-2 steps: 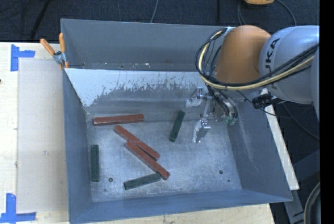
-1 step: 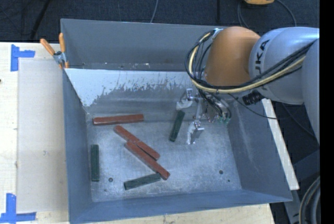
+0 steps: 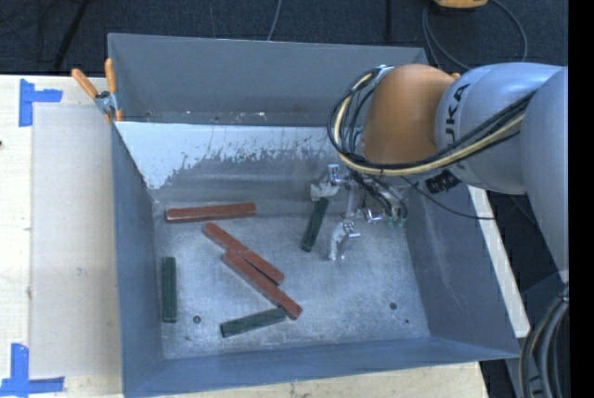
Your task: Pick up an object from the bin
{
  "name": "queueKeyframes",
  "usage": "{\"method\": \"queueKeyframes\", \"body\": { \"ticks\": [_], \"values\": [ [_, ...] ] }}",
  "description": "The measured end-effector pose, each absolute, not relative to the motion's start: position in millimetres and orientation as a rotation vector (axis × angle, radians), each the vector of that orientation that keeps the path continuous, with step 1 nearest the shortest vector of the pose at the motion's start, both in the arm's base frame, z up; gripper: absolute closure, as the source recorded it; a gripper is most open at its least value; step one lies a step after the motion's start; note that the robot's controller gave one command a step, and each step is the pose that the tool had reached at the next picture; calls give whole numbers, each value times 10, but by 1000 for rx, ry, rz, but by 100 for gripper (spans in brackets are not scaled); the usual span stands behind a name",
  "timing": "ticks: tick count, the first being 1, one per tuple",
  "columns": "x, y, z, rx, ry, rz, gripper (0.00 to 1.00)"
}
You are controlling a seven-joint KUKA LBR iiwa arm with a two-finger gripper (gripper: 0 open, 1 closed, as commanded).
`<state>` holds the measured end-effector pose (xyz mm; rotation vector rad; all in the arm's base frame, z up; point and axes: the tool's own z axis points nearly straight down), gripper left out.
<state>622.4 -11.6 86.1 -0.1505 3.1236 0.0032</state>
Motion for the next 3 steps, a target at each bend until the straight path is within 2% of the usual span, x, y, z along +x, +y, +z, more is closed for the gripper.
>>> {"method": "queueKeyframes", "body": {
  "ticks": [1, 2, 3],
  "values": [
    [6192, -134, 800, -186, 3134, 1, 100],
    [6192, -132, 800, -188, 3134, 0, 0],
    [6192, -132, 800, -188, 3134, 0, 0]
  ]
}}
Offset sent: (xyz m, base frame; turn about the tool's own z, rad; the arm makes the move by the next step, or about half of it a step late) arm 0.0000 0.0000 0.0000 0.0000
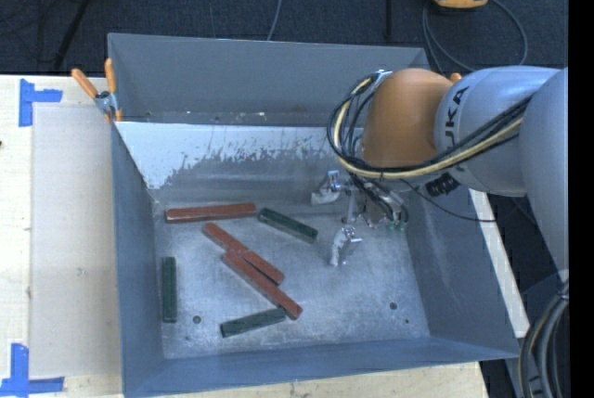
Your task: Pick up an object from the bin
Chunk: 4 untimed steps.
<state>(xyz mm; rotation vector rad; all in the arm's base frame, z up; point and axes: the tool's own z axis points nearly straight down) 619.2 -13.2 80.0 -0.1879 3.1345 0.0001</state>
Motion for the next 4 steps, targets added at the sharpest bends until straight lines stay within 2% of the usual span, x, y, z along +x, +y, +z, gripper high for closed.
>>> {"method": "queueKeyframes", "body": {
  "ticks": [1, 2, 3, 4],
  "values": [
    [6184, -77, 848, -233, 3132, 0, 0],
    [6183, 133, 773, 3, 3130, 1, 100],
    [6183, 134, 773, 2, 3130, 0, 100],
    [6208, 59, 2725, -292, 3127, 1, 100]
  ]
}}
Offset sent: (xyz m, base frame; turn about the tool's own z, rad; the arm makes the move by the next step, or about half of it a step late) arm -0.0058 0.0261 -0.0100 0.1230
